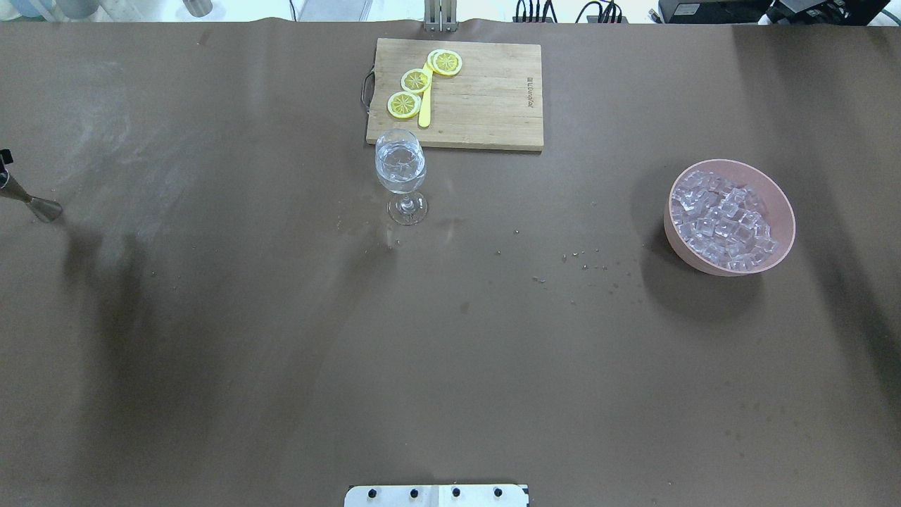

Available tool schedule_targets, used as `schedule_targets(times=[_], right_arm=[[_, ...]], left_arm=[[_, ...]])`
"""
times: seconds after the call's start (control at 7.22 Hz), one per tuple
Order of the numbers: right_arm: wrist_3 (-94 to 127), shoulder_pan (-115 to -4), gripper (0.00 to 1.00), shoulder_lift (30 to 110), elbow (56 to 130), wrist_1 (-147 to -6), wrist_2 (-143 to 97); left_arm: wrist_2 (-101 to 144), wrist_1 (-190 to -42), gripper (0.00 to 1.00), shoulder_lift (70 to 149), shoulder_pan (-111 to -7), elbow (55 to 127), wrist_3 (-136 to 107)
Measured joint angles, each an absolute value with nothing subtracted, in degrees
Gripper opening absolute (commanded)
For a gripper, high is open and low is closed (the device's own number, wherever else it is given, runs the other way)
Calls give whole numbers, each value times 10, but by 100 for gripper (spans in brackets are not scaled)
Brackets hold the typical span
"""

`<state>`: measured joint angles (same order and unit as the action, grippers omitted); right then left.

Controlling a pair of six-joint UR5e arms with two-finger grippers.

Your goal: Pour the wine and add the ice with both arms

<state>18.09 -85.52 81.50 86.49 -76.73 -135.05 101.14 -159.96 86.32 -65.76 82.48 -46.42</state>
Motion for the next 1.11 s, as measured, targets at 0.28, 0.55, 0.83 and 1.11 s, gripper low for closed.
schedule_targets(times=[0.28, 0.55, 0.83, 1.11], right_arm=[[181, -855, 100, 812, 886, -768, -1348], [181, -855, 100, 817, 887, -770, -1347], [180, -855, 100, 826, 874, -769, -1347], [180, -855, 100, 827, 869, -768, -1346]], left_arm=[[1131, -1473, 96, 897, -738, 832, -363], [1184, -1242, 96, 919, -789, 890, -230], [1193, -1036, 96, 941, -841, 929, -93], [1229, -945, 96, 949, -862, 934, -50]])
